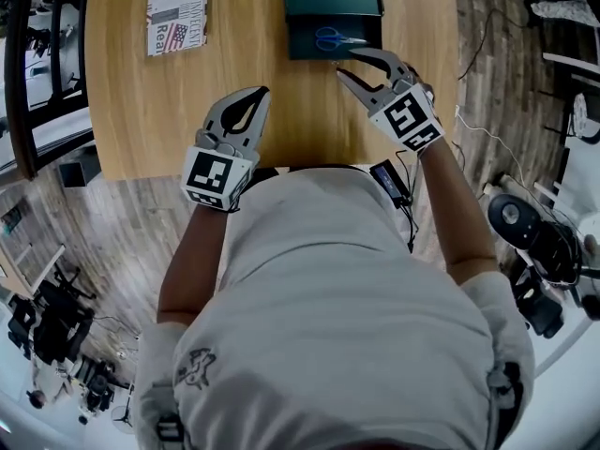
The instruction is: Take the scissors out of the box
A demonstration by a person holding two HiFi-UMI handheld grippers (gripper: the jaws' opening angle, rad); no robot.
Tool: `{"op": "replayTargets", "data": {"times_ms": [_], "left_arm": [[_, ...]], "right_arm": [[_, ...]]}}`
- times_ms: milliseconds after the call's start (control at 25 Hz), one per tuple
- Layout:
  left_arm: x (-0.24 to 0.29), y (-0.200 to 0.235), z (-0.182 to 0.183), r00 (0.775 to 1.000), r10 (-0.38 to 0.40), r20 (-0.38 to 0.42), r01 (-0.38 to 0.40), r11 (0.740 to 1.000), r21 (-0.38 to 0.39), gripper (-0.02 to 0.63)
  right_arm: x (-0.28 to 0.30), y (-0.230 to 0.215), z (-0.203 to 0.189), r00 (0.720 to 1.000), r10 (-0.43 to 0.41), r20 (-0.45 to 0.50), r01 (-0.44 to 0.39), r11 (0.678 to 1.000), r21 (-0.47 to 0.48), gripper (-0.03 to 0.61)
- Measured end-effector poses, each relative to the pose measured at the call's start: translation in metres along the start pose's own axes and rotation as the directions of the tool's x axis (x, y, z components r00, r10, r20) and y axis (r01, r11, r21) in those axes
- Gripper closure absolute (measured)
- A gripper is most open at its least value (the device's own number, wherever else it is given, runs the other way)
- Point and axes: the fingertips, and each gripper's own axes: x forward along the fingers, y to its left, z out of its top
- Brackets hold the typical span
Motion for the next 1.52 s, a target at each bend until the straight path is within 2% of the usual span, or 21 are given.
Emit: {"op": "replayTargets", "data": {"times_ms": [200, 440, 640, 840, 1080, 1520], "left_arm": [[0.014, 0.001, -0.009, 1.000, 0.005, -0.021, -0.006, 1.000, -0.022, 0.609], [0.027, 0.007, -0.025, 0.998, -0.014, -0.055, 0.013, 1.000, -0.013, 0.609], [0.035, 0.015, -0.037, 0.997, -0.021, -0.071, 0.018, 0.999, -0.036, 0.609], [0.054, 0.017, -0.042, 0.996, -0.034, -0.087, 0.033, 0.999, -0.021, 0.609], [0.073, 0.018, -0.051, 0.993, -0.045, -0.111, 0.044, 0.999, -0.008, 0.609], [0.097, 0.025, -0.068, 0.990, -0.043, -0.136, 0.039, 0.999, -0.033, 0.609]], "right_arm": [[0.025, -0.009, -0.023, 0.994, 0.068, -0.091, -0.074, 0.995, -0.071, 0.446], [0.060, -0.015, -0.045, 0.977, 0.108, -0.186, -0.136, 0.980, -0.145, 0.449], [0.091, -0.014, -0.067, 0.957, 0.144, -0.251, -0.190, 0.967, -0.168, 0.451], [0.116, -0.021, -0.092, 0.933, 0.176, -0.313, -0.239, 0.955, -0.175, 0.451], [0.140, -0.018, -0.119, 0.914, 0.192, -0.357, -0.266, 0.949, -0.169, 0.453], [0.176, -0.020, -0.149, 0.874, 0.179, -0.452, -0.309, 0.922, -0.232, 0.451]]}}
